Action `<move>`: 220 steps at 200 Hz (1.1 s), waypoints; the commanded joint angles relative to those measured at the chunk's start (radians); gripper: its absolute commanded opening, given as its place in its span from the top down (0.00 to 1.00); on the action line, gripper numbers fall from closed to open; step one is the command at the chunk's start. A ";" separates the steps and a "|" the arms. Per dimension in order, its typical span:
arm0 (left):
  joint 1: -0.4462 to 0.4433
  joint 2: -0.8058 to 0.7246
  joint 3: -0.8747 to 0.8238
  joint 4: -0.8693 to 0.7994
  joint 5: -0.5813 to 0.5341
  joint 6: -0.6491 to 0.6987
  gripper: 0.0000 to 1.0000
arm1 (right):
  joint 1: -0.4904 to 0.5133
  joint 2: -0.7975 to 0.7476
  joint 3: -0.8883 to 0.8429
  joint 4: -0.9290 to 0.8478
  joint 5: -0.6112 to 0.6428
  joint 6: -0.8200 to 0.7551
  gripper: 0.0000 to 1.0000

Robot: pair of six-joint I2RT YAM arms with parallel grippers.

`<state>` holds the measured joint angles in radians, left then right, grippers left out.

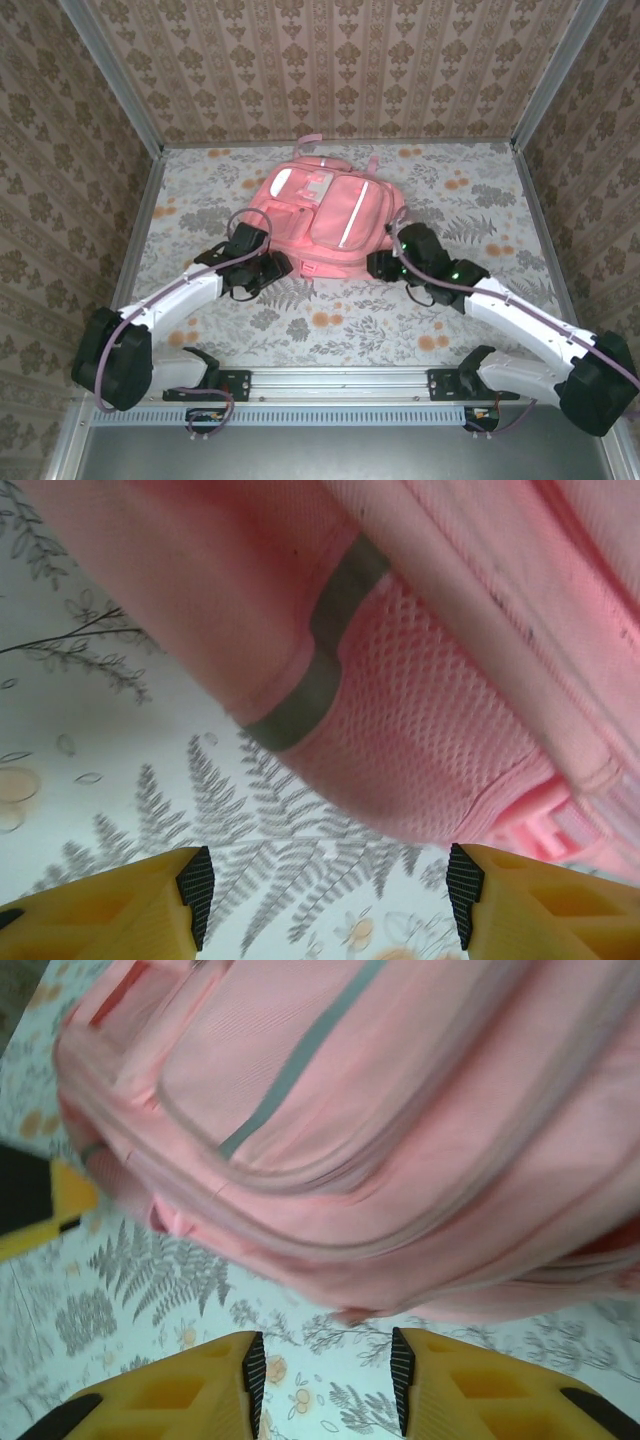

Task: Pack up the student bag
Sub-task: Zip the student bag at the center of the table.

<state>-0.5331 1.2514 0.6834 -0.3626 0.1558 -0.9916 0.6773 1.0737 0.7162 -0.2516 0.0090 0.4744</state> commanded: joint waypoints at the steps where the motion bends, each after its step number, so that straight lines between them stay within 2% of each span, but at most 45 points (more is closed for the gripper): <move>1: 0.016 0.032 -0.021 0.181 0.023 -0.101 0.34 | 0.108 0.019 -0.040 0.147 0.155 -0.092 0.59; 32: 0.018 0.098 -0.034 0.261 0.008 -0.118 0.37 | 0.295 0.123 -0.070 0.344 0.258 -0.217 0.60; 53: 0.017 0.135 -0.048 0.306 -0.007 -0.141 0.44 | 0.351 0.236 -0.037 0.396 0.287 -0.243 0.62; 77: 0.013 0.140 -0.056 0.312 -0.036 -0.155 0.64 | 0.385 0.350 -0.028 0.485 0.303 -0.267 0.64; 108: 0.005 0.073 -0.033 0.238 -0.084 -0.160 1.00 | 0.410 0.460 0.001 0.541 0.303 -0.305 0.66; 156: -0.008 -0.003 0.028 0.138 -0.098 -0.163 1.00 | 0.418 0.616 0.059 0.623 0.319 -0.335 0.67; 220: -0.025 -0.024 0.034 0.107 -0.096 -0.187 1.00 | 0.430 0.779 0.168 0.694 0.523 -0.371 0.64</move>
<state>-0.5514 1.2697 0.6861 -0.2108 0.0853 -1.1603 1.1000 1.8004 0.8356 0.3805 0.4053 0.1284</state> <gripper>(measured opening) 0.046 0.366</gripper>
